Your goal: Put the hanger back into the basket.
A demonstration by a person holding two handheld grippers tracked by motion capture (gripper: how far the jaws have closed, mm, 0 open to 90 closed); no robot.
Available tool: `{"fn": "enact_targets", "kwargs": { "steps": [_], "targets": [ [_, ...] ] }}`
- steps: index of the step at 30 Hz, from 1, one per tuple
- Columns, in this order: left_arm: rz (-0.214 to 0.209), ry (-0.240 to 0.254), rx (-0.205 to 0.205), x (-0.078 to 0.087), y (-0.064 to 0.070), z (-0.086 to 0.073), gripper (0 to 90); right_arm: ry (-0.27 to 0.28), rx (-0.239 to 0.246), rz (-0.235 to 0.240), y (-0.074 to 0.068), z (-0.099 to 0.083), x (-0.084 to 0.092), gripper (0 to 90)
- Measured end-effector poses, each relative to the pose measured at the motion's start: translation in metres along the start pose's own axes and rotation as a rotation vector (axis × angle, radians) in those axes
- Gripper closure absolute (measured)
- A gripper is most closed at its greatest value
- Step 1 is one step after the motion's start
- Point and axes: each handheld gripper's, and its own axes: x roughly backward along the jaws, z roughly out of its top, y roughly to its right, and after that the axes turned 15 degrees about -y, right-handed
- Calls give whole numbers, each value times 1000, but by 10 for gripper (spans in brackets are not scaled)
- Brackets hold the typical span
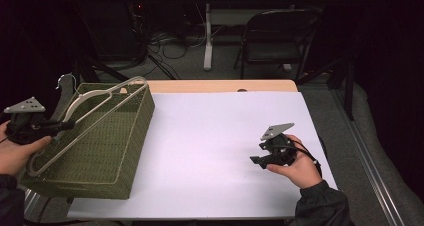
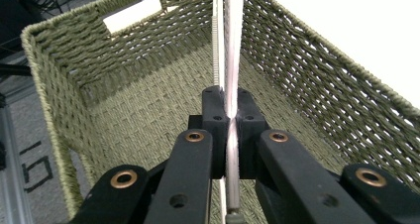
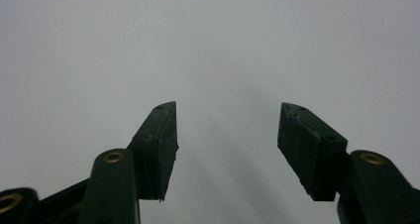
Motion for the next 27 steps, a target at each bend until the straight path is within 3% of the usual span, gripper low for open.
{"fn": "enact_targets", "kwargs": {
  "steps": [9, 14, 27],
  "targets": [
    [-2, -18, 14, -9, -6, -13, 872, -15, 4, -2, 1, 0, -2, 403],
    [-4, -43, 18, -20, -9, -19, 872, 0, 1, 1, 0, 0, -3, 404],
    [-13, -90, 23, -47, -11, -34, 872, -20, 3, 0, 0, -1, -3, 405]
  ]
}}
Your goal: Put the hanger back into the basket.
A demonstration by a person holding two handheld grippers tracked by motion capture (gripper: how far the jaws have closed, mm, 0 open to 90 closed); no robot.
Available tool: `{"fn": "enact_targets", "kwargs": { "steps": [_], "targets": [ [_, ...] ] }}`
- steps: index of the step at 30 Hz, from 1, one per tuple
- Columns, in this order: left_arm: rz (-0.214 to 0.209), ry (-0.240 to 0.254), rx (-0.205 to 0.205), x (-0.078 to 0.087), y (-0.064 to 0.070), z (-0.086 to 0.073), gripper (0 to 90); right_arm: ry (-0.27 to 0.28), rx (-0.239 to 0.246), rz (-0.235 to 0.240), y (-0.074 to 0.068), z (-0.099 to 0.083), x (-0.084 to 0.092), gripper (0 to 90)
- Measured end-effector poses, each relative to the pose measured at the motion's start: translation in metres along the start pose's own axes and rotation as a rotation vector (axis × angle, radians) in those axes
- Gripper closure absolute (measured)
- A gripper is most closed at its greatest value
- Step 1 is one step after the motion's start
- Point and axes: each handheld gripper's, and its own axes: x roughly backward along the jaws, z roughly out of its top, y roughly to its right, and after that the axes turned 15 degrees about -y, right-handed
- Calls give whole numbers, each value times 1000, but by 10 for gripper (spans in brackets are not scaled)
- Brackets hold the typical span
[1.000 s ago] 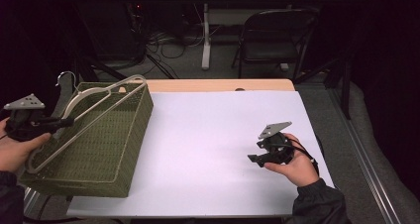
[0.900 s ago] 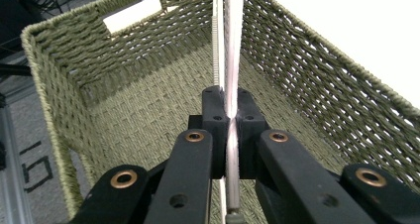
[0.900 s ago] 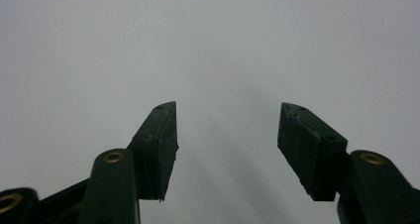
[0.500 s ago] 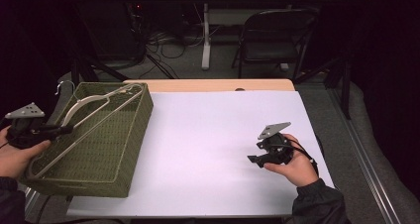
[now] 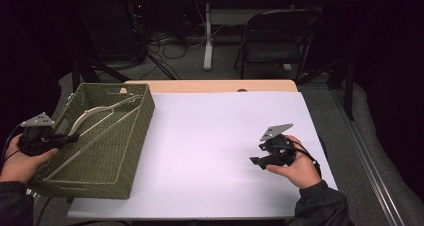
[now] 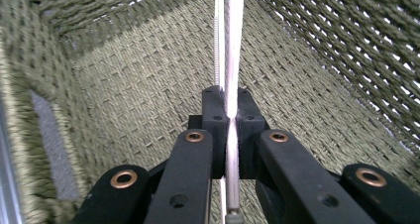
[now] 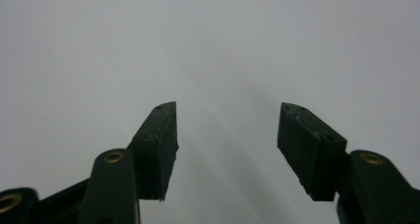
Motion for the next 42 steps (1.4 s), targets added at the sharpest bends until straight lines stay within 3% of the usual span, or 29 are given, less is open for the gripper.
{"fn": "enact_targets", "kwargs": {
  "steps": [8, 15, 19, 23, 25, 28, 35, 37, 42],
  "targets": [
    [0, -29, 6, -15, -2, -6, 871, 0, 0, 3, 0, -1, -1, 405],
    [7, -44, 34, -17, -3, -6, 865, 1, 0, 5, 1, -1, -2, 405],
    [82, -4, 52, -12, -4, -6, 749, 13, -1, 6, 0, -1, -4, 405],
    [93, 30, 89, -4, -5, -8, 630, 9, 1, 6, -1, -1, -4, 405],
    [111, 38, 87, 1, -3, -8, 602, 7, -2, 6, -1, -1, -3, 405],
    [160, 55, 90, 9, 1, -8, 518, 10, -2, 6, -1, -1, -3, 405],
    [160, 89, 78, 21, 18, -7, 497, 17, 3, 4, -1, -1, -4, 405],
    [128, 98, 95, 22, 26, -6, 480, 12, 0, 4, -1, -1, -3, 405],
    [162, 102, 109, 23, 46, -1, 401, -2, -3, -12, -2, -4, 1, 404]
  ]
}}
